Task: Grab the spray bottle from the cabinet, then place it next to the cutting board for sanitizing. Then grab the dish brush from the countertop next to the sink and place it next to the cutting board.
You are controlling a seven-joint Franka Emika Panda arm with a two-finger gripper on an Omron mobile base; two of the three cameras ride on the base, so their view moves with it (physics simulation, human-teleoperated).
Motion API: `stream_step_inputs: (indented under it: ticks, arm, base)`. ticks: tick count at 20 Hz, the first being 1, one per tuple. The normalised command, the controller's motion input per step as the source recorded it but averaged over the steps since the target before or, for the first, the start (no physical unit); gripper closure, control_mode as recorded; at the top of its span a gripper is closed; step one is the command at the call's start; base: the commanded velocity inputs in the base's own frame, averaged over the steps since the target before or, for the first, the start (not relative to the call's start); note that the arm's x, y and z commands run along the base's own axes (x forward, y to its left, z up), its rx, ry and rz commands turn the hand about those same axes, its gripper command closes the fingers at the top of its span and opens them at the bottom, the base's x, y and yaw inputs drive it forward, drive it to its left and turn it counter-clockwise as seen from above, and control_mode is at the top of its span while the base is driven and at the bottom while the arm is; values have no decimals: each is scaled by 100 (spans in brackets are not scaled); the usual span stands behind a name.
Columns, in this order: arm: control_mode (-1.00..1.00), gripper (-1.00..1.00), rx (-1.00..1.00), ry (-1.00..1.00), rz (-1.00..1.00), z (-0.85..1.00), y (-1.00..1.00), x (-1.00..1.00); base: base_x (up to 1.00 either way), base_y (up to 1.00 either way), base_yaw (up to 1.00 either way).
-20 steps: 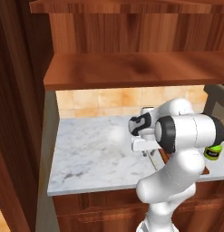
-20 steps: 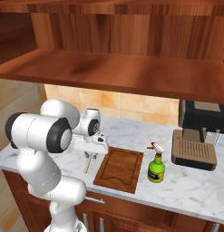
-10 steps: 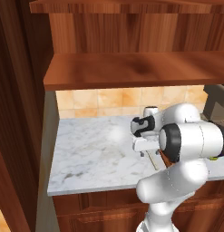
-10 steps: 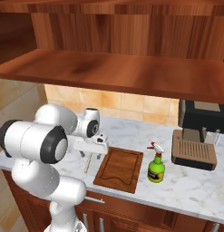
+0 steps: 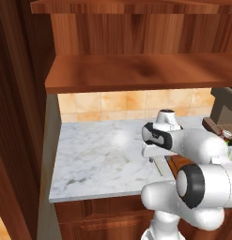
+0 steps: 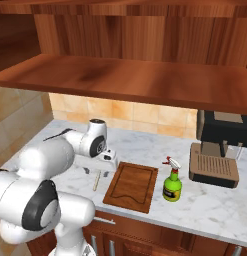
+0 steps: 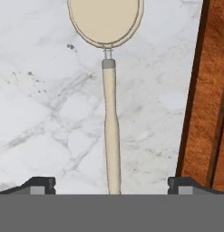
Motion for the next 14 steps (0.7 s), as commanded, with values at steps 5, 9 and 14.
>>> stream_step_inputs:
  ticks: [5, 9, 14]
  arm:
    - [-100, -100, 4, -7, 0, 57, 0, -62]
    - [-100, -100, 5, -6, 0, 67, 0, -62]
    - [-100, -100, 3, -3, 2, 82, 0, -64]
  base:
    - [0, 0, 0]
    - [0, 0, 0]
    - [0, 0, 0]
